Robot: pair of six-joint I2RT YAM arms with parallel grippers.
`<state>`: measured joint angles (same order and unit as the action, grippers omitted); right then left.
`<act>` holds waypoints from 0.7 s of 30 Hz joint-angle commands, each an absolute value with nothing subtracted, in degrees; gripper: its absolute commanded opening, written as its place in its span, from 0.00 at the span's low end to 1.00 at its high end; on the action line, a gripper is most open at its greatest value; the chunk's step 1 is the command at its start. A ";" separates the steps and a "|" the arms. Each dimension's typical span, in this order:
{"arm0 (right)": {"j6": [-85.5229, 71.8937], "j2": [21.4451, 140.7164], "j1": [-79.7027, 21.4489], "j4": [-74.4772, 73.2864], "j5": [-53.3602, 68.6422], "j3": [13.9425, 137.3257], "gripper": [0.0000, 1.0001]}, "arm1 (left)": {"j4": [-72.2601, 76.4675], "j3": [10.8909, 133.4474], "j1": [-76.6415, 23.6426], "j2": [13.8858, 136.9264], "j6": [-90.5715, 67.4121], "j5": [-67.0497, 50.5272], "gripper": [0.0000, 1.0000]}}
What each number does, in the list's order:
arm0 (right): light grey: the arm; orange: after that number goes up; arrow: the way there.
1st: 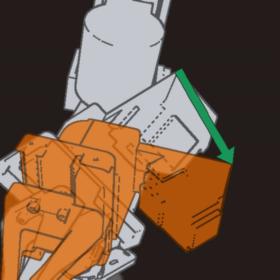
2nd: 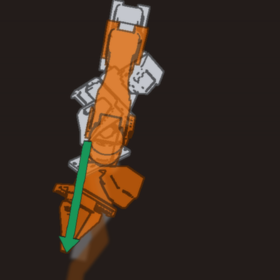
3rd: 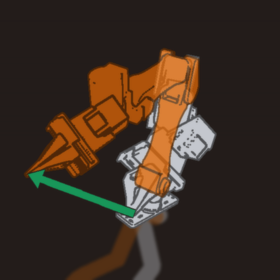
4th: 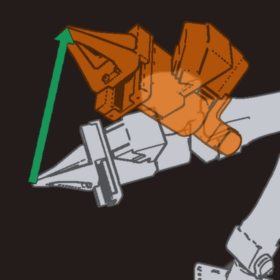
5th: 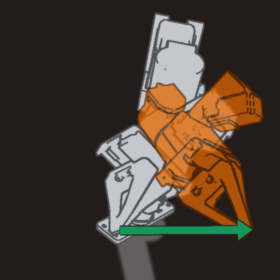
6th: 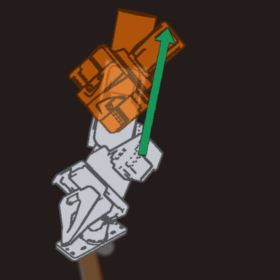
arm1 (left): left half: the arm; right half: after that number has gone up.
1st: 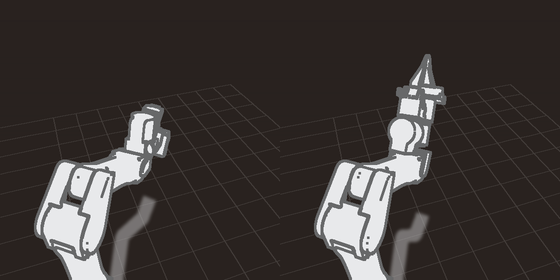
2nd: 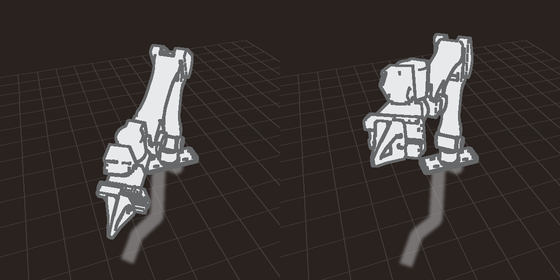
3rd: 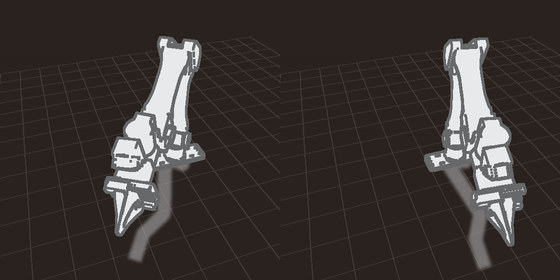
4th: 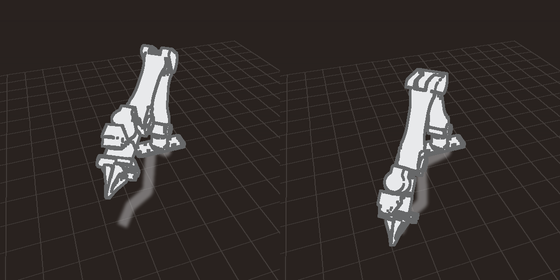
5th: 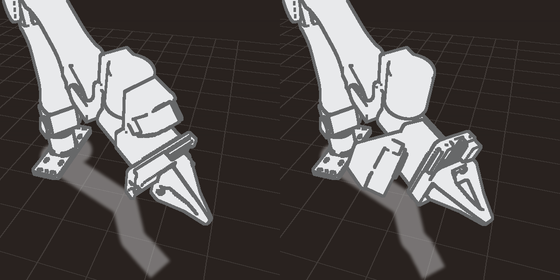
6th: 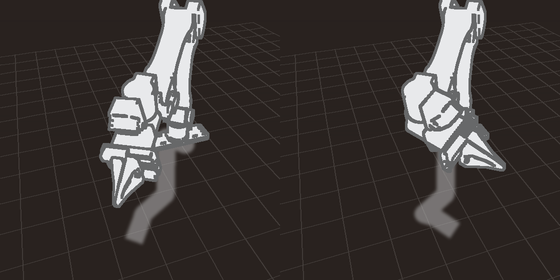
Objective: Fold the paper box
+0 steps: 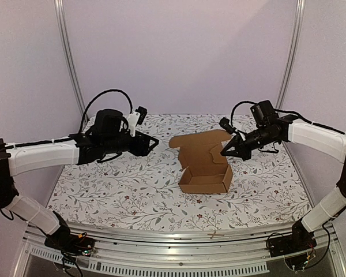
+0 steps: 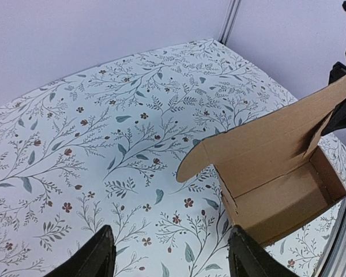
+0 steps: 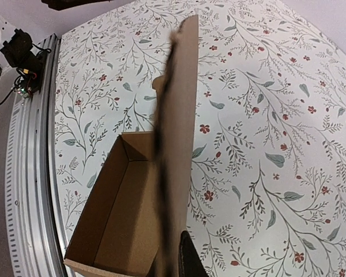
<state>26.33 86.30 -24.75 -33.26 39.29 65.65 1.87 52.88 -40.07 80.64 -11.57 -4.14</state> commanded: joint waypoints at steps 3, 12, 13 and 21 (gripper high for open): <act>32.69 87.23 -25.18 -22.46 36.18 67.67 0.00 | 4.76 56.45 -40.34 87.03 -10.57 -2.70 0.67; 39.94 99.46 -25.40 -22.61 33.26 72.41 0.01 | 7.39 63.10 -38.19 97.88 -8.16 -3.99 0.68; 40.02 100.14 -25.40 -22.67 33.48 72.38 0.01 | 7.68 63.63 -37.89 98.77 -7.97 -4.46 0.68; 41.05 101.14 -25.47 -22.95 33.00 70.46 0.06 | 8.99 67.51 -35.73 103.63 -6.51 -6.32 0.67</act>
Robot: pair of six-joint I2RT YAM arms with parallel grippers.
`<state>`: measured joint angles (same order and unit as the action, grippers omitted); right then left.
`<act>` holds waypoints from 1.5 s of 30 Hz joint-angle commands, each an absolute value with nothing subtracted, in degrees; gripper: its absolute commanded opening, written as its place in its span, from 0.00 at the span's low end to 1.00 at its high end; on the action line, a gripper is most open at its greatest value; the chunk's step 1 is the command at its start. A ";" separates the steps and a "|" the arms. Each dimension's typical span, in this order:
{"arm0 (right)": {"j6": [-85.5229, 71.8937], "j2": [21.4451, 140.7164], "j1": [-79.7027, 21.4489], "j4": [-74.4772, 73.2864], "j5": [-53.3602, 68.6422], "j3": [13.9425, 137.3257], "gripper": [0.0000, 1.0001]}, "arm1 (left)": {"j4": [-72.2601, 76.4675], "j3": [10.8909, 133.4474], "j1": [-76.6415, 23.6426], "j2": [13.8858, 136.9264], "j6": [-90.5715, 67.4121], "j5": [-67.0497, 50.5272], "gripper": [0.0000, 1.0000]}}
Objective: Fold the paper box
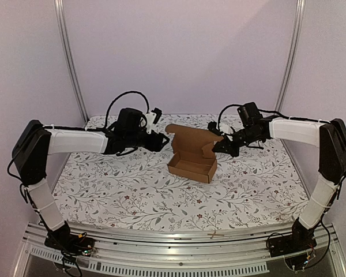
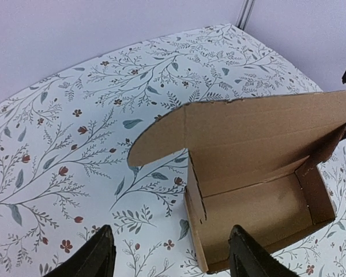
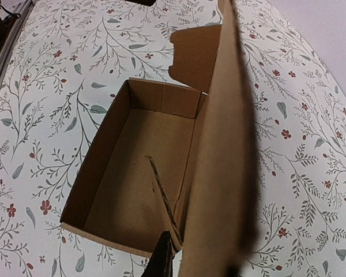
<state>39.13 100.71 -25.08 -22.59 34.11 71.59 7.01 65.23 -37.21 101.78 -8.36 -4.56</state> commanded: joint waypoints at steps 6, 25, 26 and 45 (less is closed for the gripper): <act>41.54 101.31 -25.46 -23.29 32.87 70.69 0.08 | 7.58 72.77 -35.20 106.70 -2.40 -5.50 0.66; 42.44 101.97 -26.25 -24.91 31.07 71.94 0.09 | -17.48 96.23 -32.08 119.07 16.67 -19.61 0.48; 42.45 101.96 -26.39 -24.95 30.71 71.97 0.09 | -17.45 96.27 -32.08 118.91 16.31 -20.25 0.43; 38.91 99.00 -32.33 -24.39 16.74 71.09 0.14 | -4.01 79.09 -36.49 108.20 4.88 -13.93 0.00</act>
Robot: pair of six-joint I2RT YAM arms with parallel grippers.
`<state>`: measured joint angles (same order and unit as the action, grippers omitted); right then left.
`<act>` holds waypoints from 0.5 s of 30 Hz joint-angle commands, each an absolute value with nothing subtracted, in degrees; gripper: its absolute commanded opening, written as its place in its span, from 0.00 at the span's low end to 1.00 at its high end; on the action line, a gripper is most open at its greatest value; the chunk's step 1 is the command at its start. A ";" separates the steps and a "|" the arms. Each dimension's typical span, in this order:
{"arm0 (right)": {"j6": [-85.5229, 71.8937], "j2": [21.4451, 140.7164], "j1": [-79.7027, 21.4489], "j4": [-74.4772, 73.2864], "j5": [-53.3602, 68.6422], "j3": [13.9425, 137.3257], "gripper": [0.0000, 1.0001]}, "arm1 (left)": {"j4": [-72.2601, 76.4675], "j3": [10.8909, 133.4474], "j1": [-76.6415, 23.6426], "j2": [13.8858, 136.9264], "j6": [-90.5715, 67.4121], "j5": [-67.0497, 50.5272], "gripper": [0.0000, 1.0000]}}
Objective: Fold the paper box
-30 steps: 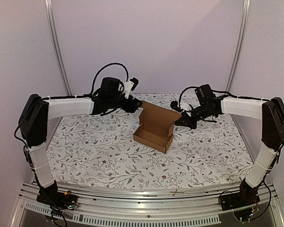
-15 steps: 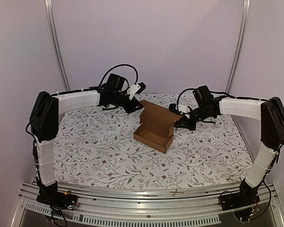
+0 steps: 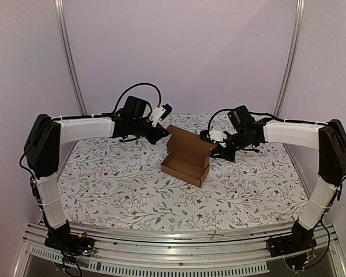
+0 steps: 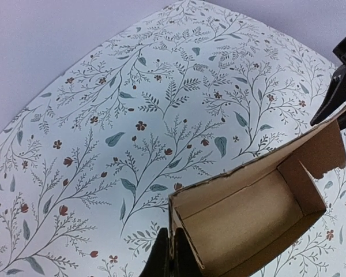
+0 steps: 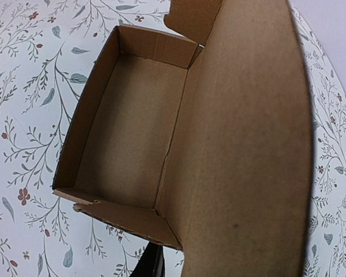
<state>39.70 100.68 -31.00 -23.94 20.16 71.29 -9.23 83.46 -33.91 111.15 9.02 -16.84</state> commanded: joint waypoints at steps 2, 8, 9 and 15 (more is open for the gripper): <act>38.93 98.44 -32.79 -24.55 16.23 70.71 0.15 | -1.56 76.46 -37.46 107.02 3.24 -12.18 0.00; 36.80 98.07 -34.04 -24.71 15.43 70.37 0.17 | 4.60 70.18 -39.14 104.41 -1.53 -9.53 0.00; 36.25 98.29 -34.15 -24.81 15.43 70.58 0.17 | 4.66 69.96 -39.24 104.36 -2.43 -9.40 0.00; 34.90 98.76 -34.82 -25.88 15.51 70.88 0.18 | 3.39 69.43 -40.60 103.71 -6.92 -6.13 0.00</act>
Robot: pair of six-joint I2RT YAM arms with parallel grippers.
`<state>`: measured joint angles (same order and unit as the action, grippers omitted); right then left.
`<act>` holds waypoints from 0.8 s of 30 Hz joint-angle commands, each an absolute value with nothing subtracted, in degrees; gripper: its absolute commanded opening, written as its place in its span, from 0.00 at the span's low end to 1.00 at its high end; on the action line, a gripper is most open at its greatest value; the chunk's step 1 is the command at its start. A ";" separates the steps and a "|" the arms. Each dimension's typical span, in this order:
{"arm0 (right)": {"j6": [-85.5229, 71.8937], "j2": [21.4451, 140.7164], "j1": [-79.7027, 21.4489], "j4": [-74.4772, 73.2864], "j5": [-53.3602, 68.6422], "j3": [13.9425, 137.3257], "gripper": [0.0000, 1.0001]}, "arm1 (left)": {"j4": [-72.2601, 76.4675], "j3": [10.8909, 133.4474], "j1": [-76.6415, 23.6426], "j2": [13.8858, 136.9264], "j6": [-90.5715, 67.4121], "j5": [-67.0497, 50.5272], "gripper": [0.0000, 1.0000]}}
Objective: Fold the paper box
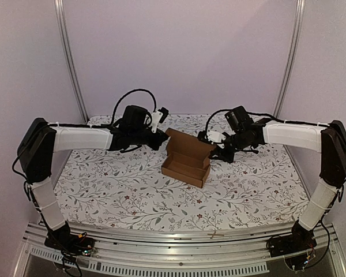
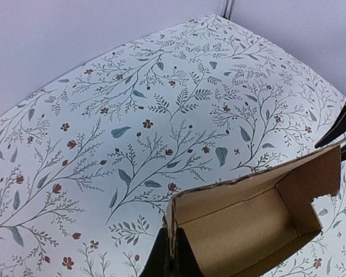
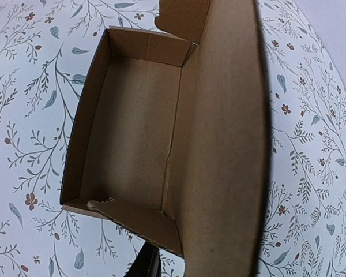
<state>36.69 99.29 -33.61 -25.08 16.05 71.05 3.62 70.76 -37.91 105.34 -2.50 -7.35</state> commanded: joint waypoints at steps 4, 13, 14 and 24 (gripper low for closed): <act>35.01 97.82 -35.51 -26.71 15.19 69.93 0.19 | 4.69 67.19 -42.88 102.56 -8.12 -3.01 0.00; 36.74 95.41 -37.71 -26.99 13.07 67.03 0.20 | 7.89 60.54 -46.81 99.02 -11.14 3.88 0.00; 36.74 95.48 -37.75 -27.00 13.02 67.06 0.20 | 8.49 59.77 -46.92 98.77 -11.32 3.88 0.00; 36.39 96.76 -37.71 -27.12 12.12 67.67 0.20 | 12.11 54.89 -46.89 94.00 -12.45 4.92 0.30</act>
<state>36.34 96.01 -37.23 -26.76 12.60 67.85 10.33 56.42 -46.11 97.14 -11.22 4.95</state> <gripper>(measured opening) 0.199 0.276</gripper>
